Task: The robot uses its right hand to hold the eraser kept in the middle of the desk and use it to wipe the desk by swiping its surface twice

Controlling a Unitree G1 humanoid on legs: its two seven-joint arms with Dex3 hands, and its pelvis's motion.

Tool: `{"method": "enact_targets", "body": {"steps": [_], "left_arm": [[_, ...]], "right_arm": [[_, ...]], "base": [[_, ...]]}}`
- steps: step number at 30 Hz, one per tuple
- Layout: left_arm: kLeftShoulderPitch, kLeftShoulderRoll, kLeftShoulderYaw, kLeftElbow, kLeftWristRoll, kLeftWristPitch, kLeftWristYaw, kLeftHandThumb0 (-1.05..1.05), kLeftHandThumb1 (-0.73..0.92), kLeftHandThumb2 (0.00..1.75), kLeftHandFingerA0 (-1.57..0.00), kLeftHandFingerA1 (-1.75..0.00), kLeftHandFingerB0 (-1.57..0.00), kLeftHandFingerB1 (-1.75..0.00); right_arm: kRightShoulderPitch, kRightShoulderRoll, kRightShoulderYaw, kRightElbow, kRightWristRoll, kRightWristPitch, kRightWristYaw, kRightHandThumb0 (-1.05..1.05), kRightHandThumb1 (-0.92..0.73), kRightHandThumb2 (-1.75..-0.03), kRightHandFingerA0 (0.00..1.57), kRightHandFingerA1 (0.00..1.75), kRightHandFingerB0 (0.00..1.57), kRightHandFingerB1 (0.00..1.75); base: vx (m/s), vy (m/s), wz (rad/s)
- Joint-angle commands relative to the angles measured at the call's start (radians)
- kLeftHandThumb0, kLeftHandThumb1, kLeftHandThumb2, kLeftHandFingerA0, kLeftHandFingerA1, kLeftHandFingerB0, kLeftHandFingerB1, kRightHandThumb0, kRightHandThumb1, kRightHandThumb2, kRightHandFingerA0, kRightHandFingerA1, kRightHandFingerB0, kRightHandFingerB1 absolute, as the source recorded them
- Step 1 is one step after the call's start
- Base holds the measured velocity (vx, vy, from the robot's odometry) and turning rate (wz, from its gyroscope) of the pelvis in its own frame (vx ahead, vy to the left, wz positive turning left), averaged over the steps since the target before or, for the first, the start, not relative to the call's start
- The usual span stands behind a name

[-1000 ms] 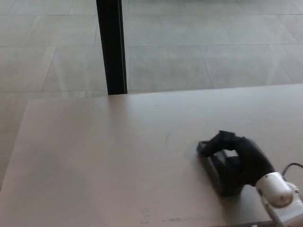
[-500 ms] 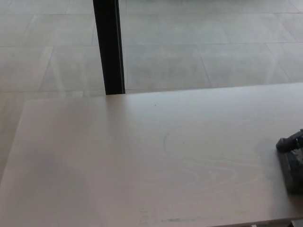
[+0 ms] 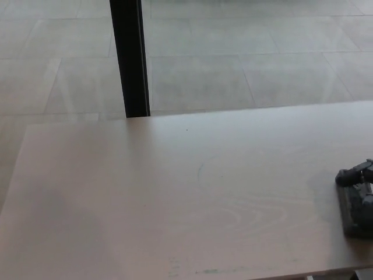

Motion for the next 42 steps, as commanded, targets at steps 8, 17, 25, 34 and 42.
{"method": "enact_targets", "body": {"steps": [8, 17, 25, 34, 42], "left_arm": [[0.015, 0.008, 0.009, -0.012, -0.012, 0.007, 0.005, -0.56, 0.54, 0.97, -0.74, -0.82, -0.51, -0.67], [0.02, 0.013, 0.014, 0.008, -0.014, -0.004, -0.008, -0.54, 0.7, 0.61, -0.72, -0.78, -0.58, -0.63], [0.021, 0.011, 0.032, 0.02, -0.026, 0.001, -0.018, -0.53, 0.7, 0.61, -0.72, -0.8, -0.56, -0.62], [0.03, 0.01, 0.032, 0.008, -0.024, 0.003, -0.015, -0.55, 0.54, 0.97, -0.72, -0.83, -0.49, -0.67], [0.039, 0.013, 0.032, 0.021, -0.024, -0.001, -0.023, -0.56, 0.55, 0.98, -0.68, -0.8, -0.45, -0.65]], "right_arm": [[-0.01, -0.088, -0.049, -0.155, 0.124, 0.208, 0.233, -0.67, -0.74, -0.63, 0.75, 0.67, 0.29, 0.32], [-0.08, -0.226, -0.074, -0.18, 0.096, 0.254, 0.255, -0.93, -0.65, -0.99, 0.68, 0.61, 0.27, 0.45], [-0.063, -0.355, -0.257, -0.291, 0.244, 0.339, 0.352, -0.86, -0.64, -1.01, 0.6, 0.59, 0.33, 0.47], [0.153, -0.426, -0.716, -0.34, 0.368, 0.36, 0.3, -0.78, -0.75, -0.64, 0.8, 0.5, 0.52, 0.37], [0.36, -0.409, -0.964, 0.026, 0.35, 0.052, 0.122, -0.87, -0.71, -0.63, 0.98, 0.63, 0.6, 0.6]], "base": [[0.0, 0.0, 0.0], [0.0, 0.0, 0.0], [0.0, 0.0, 0.0], [0.0, 0.0, 0.0], [0.0, 0.0, 0.0]]}}
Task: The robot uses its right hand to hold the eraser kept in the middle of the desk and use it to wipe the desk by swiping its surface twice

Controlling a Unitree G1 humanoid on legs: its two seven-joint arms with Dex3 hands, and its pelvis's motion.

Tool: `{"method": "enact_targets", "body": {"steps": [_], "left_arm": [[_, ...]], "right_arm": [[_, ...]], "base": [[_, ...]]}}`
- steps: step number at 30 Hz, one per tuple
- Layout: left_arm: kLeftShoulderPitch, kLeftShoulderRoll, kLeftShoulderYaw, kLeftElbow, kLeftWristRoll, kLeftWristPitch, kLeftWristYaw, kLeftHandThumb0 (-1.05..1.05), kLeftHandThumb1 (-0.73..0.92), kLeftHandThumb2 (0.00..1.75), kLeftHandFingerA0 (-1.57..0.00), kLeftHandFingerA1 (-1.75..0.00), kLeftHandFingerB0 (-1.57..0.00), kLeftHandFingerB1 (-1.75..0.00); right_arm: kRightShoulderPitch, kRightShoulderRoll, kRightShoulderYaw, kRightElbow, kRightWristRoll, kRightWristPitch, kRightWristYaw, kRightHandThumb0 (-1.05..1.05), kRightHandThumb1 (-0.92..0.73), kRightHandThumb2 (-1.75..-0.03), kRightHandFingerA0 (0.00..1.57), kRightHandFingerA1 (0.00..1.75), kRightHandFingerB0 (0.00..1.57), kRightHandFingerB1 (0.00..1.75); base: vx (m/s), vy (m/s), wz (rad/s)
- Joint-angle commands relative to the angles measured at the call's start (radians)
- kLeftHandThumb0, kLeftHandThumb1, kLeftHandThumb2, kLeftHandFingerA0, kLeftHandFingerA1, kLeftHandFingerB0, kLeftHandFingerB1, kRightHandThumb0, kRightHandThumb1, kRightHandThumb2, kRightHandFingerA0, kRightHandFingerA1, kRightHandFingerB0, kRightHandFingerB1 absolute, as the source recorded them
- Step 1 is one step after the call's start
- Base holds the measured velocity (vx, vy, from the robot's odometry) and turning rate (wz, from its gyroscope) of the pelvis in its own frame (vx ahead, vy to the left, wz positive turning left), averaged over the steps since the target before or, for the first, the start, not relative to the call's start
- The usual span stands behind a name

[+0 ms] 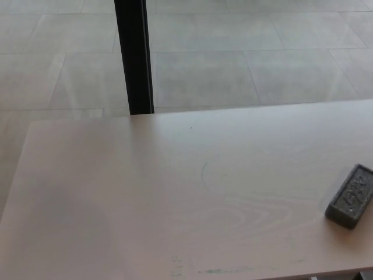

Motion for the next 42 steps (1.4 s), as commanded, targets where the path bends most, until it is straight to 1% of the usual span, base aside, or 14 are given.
{"method": "enact_targets", "body": {"steps": [1, 2, 5, 6, 8, 20, 21, 23, 24, 30, 32, 33, 34, 42], "left_arm": [[0.02, 0.013, 0.009, 0.003, -0.016, -0.001, -0.012, -0.56, 0.55, 0.98, -0.68, -0.8, -0.45, -0.65], [0.026, 0.015, -0.001, -0.008, -0.005, 0.001, -0.004, -0.56, 0.71, 0.61, -0.68, -0.75, -0.55, -0.6], [0.019, 0.015, 0.006, 0.011, -0.015, 0.001, -0.014, -0.54, 0.71, 0.61, -0.67, -0.76, -0.55, -0.61], [0.02, 0.013, 0.007, 0.013, -0.018, -0.001, -0.017, -0.56, 0.55, 0.97, -0.69, -0.8, -0.46, -0.65], [0.03, 0.01, 0.007, 0.011, -0.018, -0.007, -0.018, -0.54, 0.71, 0.62, -0.67, -0.76, -0.55, -0.61], [0.067, 0.012, 0.007, -0.001, -0.02, -0.02, -0.026, -0.56, 0.57, 0.99, -0.72, -0.81, -0.48, -0.66], [0.068, 0.014, 0.01, 0.007, -0.021, -0.024, -0.021, -0.55, 0.73, 0.62, -0.72, -0.78, -0.59, -0.63], [0.057, 0.017, 0.009, 0.027, -0.02, -0.034, -0.021, -0.58, 0.56, 0.99, -0.73, -0.81, -0.5, -0.67], [0.054, 0.019, 0.007, 0.028, -0.016, -0.031, -0.015, -0.57, 0.72, 0.61, -0.73, -0.75, -0.58, -0.61], [0.033, 0.022, 0.004, -0.006, -0.019, 0.0, -0.004, -0.53, 0.72, 0.61, -0.74, -0.76, -0.56, -0.6], [0.018, 0.023, 0.008, -0.002, -0.025, -0.002, -0.009, -0.55, 0.55, 0.98, -0.74, -0.81, -0.46, -0.65], [0.014, 0.023, 0.008, -0.011, -0.027, 0.003, -0.009, -0.55, 0.71, 0.61, -0.72, -0.75, -0.56, -0.6], [0.004, 0.023, 0.008, -0.007, -0.028, 0.001, -0.014, -0.56, 0.54, 0.97, -0.73, -0.81, -0.47, -0.65], [0.005, 0.027, 0.003, 0.003, -0.023, -0.003, -0.023, -0.53, 0.54, 0.97, -0.73, -0.8, -0.46, -0.65]], "right_arm": [[0.2, -0.018, -0.291, 0.28, 0.095, -0.237, -0.176, -0.87, -0.71, -0.63, 0.98, 0.63, 0.6, 0.6], [0.224, 0.008, -0.318, 0.337, 0.112, -0.275, -0.199, -0.83, -0.72, -0.63, 0.99, 0.67, 0.56, 0.67], [0.266, 0.056, -0.378, 0.396, 0.151, -0.296, -0.231, -0.84, -0.72, -0.62, 0.98, 0.76, 0.44, 0.76], [0.266, 0.061, -0.392, 0.408, 0.16, -0.302, -0.235, -0.84, -0.71, -0.62, 0.95, 0.78, 0.45, 0.76], [0.27, 0.077, -0.425, 0.46, 0.186, -0.328, -0.247, -0.83, -0.71, -0.62, 0.93, 0.8, 0.47, 0.79], [0.336, 0.119, -0.44, 0.68, 0.23, -0.395, -0.205, -0.77, -0.7, -0.61, 0.94, 0.83, 0.34, 0.87], [0.349, 0.133, -0.425, 0.692, 0.223, -0.43, -0.183, -0.74, -0.71, -0.61, 0.89, 0.84, 0.3, 0.85], [0.337, 0.131, -0.416, 0.705, 0.232, -0.432, -0.18, -0.76, -0.7, -0.61, 0.92, 0.84, 0.32, 0.84], [0.332, 0.126, -0.411, 0.718, 0.234, -0.432, -0.18, -0.77, -0.69, -0.61, 0.95, 0.83, 0.35, 0.84], [0.288, 0.117, -0.353, 0.732, 0.242, -0.445, -0.188, -0.74, -0.67, -0.6, 0.89, 0.84, 0.34, 0.79], [0.273, 0.119, -0.326, 0.734, 0.245, -0.451, -0.181, -0.76, -0.67, -0.6, 0.89, 0.82, 0.33, 0.79], [0.271, 0.121, -0.308, 0.732, 0.245, -0.458, -0.176, -0.77, -0.66, -0.6, 0.88, 0.82, 0.33, 0.8], [0.268, 0.123, -0.296, 0.731, 0.246, -0.464, -0.174, -0.78, -0.66, -0.61, 0.93, 0.83, 0.32, 0.81], [0.289, 0.122, -0.23, 0.733, 0.266, -0.477, -0.173, -0.76, -0.65, -0.6, 0.87, 0.8, 0.34, 0.77]], "base": [[0.0, 0.0, 0.0], [0.0, 0.0, 0.0], [0.0, 0.0, 0.0], [0.0, 0.0, 0.0], [0.0, 0.0, 0.0], [0.0, 0.0, 0.0], [0.0, 0.0, 0.0], [0.0, 0.0, 0.0], [0.0, 0.0, 0.0], [0.0, 0.0, 0.0], [0.0, 0.0, 0.0], [0.0, 0.0, 0.0], [0.0, 0.0, 0.0], [0.0, 0.0, 0.0]]}}
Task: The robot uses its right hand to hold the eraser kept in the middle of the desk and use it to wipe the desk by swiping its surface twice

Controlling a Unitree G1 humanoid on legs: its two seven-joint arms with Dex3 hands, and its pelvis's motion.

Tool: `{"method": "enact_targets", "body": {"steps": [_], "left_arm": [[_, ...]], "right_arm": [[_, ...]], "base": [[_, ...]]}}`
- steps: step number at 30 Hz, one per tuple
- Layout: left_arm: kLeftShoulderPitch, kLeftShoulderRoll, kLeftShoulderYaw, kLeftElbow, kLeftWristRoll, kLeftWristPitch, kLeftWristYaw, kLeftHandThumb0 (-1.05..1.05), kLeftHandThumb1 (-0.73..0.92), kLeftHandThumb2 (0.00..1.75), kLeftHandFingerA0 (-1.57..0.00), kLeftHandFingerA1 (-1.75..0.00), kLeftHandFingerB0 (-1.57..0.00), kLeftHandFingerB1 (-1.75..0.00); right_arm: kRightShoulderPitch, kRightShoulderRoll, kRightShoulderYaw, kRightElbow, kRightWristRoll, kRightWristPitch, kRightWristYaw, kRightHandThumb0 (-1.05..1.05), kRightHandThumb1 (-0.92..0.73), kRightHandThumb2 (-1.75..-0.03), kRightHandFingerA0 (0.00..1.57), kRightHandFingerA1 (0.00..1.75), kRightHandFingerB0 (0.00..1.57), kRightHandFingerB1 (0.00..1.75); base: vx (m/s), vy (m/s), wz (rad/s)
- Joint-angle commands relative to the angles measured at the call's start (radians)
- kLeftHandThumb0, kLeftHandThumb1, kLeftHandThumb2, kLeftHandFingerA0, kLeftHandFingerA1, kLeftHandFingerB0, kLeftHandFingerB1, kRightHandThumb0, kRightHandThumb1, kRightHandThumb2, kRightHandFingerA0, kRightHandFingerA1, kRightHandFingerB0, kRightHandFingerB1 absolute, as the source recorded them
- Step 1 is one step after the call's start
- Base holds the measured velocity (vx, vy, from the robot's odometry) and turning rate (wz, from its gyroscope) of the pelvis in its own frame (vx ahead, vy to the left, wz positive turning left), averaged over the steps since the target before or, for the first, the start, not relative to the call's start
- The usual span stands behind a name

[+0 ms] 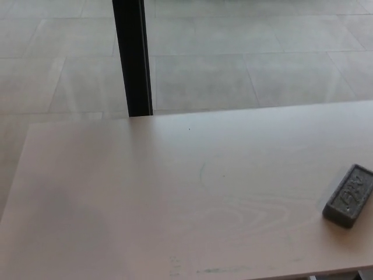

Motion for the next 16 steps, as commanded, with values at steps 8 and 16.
{"method": "enact_targets", "body": {"steps": [8, 16], "left_arm": [[0.013, 0.018, -0.002, 0.002, -0.001, 0.004, 0.002, -0.56, 0.7, 0.61, -0.68, -0.72, -0.52, -0.59], [0.017, 0.017, 0.002, 0.006, -0.011, -0.005, -0.014, -0.56, 0.72, 0.62, -0.7, -0.74, -0.54, -0.61]], "right_arm": [[0.03, -0.01, 0.066, 0.025, 0.05, -0.033, -0.001, -0.74, -0.64, -0.6, 0.87, 0.79, 0.41, 0.76], [0.031, -0.016, 0.105, 0.034, 0.046, -0.048, 0.0, -0.69, -0.63, -0.59, 0.93, 0.78, 0.43, 0.77]], "base": [[0.0, 0.0, 0.0], [0.0, 0.0, 0.0]]}}
